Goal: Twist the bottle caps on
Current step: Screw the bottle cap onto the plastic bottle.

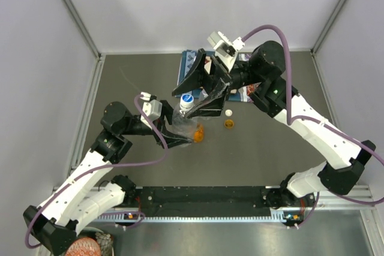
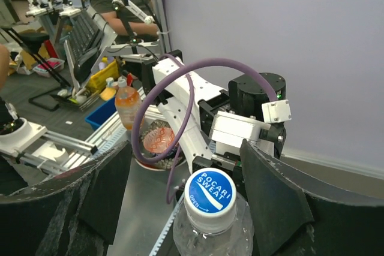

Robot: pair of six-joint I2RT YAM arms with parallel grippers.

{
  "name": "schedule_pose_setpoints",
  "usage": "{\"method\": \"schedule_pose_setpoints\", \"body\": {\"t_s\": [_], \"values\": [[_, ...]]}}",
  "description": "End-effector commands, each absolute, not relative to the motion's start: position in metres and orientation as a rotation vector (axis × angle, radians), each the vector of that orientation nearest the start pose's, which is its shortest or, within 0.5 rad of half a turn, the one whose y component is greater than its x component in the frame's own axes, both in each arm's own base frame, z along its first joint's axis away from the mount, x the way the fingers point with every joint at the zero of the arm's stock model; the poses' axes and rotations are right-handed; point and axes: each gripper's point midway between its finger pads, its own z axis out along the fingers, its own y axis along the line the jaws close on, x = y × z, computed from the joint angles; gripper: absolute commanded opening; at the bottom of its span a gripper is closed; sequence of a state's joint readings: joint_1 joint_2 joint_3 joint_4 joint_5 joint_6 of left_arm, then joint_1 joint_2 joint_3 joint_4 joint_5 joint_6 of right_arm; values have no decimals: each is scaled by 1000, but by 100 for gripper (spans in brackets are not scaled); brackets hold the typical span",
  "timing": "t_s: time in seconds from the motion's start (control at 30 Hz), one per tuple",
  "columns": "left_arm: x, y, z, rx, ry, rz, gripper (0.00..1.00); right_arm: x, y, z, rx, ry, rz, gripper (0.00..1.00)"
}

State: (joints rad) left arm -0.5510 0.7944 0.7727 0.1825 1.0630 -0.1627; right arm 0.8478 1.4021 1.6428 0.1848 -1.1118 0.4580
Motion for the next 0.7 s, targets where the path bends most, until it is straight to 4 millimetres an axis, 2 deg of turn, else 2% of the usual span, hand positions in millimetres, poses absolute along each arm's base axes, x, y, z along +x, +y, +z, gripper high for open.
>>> {"method": "schedule_pose_setpoints", "body": {"t_s": [0.0, 0.13, 0.23, 0.3, 0.43, 0.67], "values": [[116, -257, 370, 1194, 1028, -1272, 0, 102, 364, 514, -1335, 893, 1687, 72], [114, -256, 372, 1194, 1026, -1274, 0, 104, 365, 514, -1330, 890, 1702, 69], [115, -256, 373, 1188, 1026, -1269, 0, 103, 365, 514, -1325, 882, 1709, 63], [116, -256, 374, 1181, 1023, -1265, 0, 104, 366, 511, -1325, 894, 1713, 56], [116, -255, 378, 1166, 1025, -1270, 0, 105, 367, 508, -1323, 905, 1714, 50], [116, -255, 376, 1161, 1031, -1264, 0, 109, 368, 509, -1296, 907, 1702, 20]]}}
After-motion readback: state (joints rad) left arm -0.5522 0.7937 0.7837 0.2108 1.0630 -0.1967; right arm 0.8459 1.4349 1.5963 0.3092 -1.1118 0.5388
